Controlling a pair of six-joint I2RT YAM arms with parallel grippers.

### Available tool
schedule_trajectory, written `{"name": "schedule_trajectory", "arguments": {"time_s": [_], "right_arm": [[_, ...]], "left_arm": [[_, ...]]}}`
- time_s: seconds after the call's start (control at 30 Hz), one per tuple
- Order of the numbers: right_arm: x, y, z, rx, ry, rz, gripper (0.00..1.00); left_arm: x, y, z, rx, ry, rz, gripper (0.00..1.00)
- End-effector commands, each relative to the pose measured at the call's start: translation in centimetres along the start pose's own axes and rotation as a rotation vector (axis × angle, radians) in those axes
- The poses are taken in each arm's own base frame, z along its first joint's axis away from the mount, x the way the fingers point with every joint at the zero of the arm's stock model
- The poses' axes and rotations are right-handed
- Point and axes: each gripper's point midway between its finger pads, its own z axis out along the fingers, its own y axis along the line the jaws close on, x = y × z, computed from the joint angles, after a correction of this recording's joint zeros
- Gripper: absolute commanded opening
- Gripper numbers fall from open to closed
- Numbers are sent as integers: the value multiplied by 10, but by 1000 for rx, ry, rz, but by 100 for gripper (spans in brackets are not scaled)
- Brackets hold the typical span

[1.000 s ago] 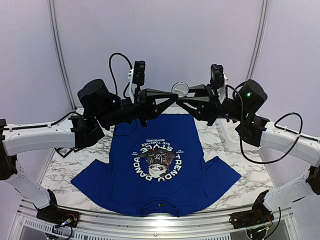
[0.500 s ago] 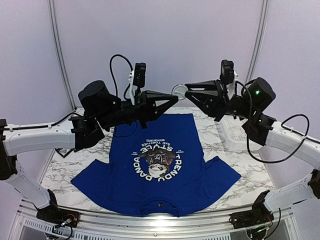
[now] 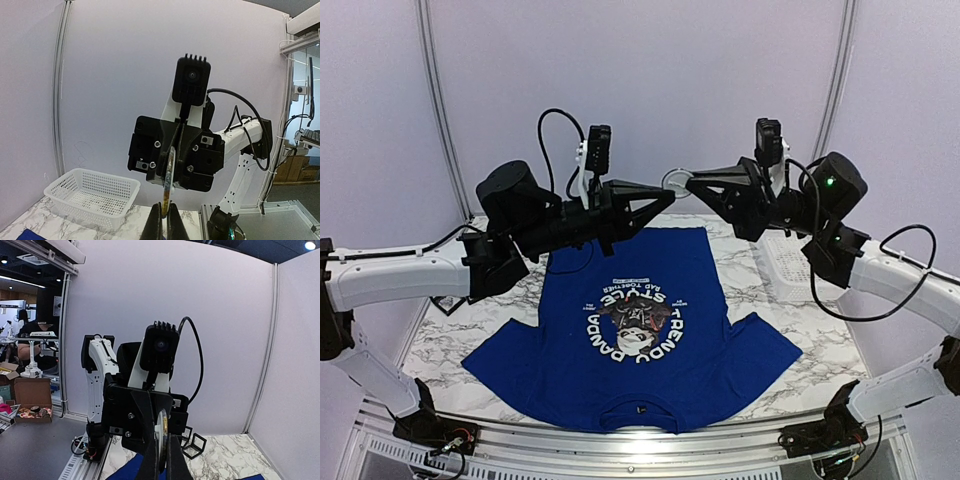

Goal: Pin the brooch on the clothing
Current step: Pass from the left arm to the right, then pass from the right arm to the left

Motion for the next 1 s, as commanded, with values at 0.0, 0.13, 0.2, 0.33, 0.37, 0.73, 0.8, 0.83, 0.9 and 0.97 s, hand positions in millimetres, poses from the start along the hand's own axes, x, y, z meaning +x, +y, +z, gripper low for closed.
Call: {"name": "schedule_trajectory", "arguments": {"time_s": [0.0, 0.13, 0.2, 0.33, 0.37, 0.73, 0.8, 0.83, 0.9, 0.97], "right_arm": [[-3, -7, 1, 11, 33, -8, 0], [5, -21, -8, 59, 107, -12, 0], [16, -26, -13, 84, 198, -36, 0], [50, -29, -30, 100, 491, -113, 0], [60, -31, -36, 107, 562, -119, 0], [51, 5, -25, 3, 608, -279, 0], [50, 4, -23, 15, 603, -276, 0], [49, 5, -21, 14, 598, -277, 0], [50, 7, -19, 3, 593, -276, 0], [50, 10, -15, -9, 583, -271, 0]], "left_arm": [[-19, -11, -6, 21, -48, 41, 0], [-6, 4, -11, -73, -5, 88, 46], [8, 15, -18, -141, 87, 176, 65], [21, 50, -41, -355, 317, 346, 79], [27, 55, -45, -375, 399, 376, 80], [33, 21, -29, -150, 633, 240, 59], [37, 12, -28, -106, 637, 245, 59], [38, 11, -28, -98, 640, 250, 60], [39, 9, -26, -94, 642, 259, 62], [39, 7, -23, -81, 641, 264, 61]]}}
